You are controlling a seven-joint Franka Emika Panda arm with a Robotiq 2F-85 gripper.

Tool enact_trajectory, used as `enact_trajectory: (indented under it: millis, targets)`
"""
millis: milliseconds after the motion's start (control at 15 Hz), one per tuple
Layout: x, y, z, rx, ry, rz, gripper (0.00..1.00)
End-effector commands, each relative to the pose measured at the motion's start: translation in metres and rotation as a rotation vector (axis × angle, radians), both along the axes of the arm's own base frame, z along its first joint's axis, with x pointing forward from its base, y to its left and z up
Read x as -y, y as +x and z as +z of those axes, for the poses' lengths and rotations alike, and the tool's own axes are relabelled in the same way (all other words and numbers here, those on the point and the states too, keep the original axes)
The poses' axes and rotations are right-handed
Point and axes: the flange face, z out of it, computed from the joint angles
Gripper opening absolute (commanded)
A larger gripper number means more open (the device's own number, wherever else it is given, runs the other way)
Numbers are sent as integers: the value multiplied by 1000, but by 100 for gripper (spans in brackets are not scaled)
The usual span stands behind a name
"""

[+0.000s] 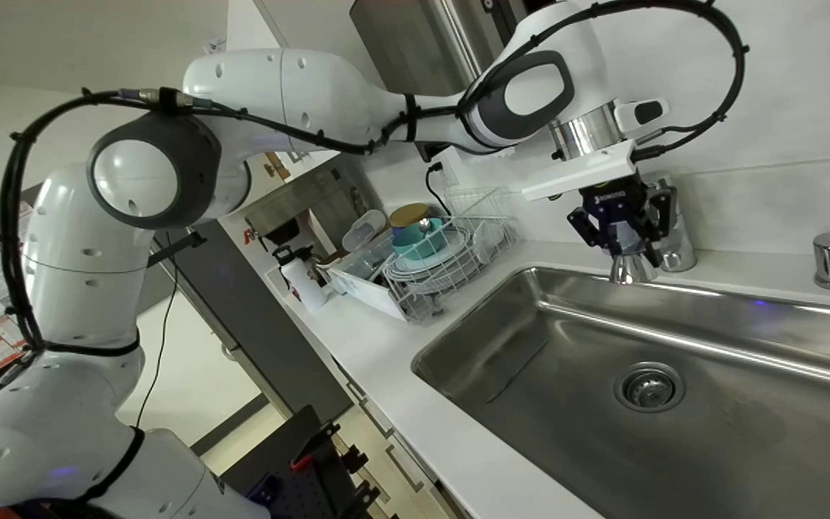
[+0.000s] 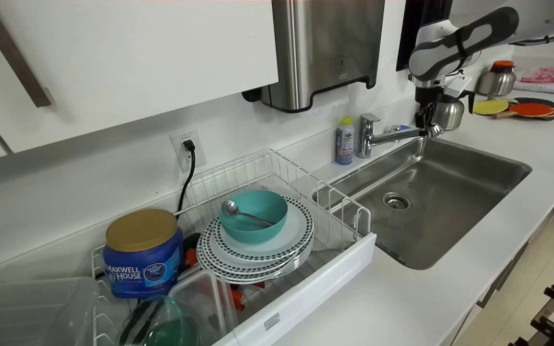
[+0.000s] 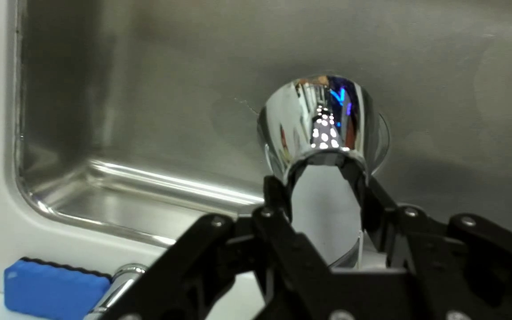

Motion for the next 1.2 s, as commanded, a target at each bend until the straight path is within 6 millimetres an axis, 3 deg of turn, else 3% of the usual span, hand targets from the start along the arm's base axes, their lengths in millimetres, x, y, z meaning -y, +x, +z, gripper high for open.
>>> enact_trajectory:
  millis: [0,200,267,400,533,600,733,933,1133]
  targets:
    - [1,0,0,-1,0,0,46]
    - [1,0,0,-1,0,0,46]
    - [1,0,0,-1,0,0,71]
    - [5,2,3,21,11,-23,79]
    - [13,2,4,30,20,-44,78]
    - [18,2,3,32,25,-52,50]
    - [31,1,0,33,42,-70,51]
    - [41,1,-6,28,72,-64,30]
    - [47,5,-5,29,63,-15,29]
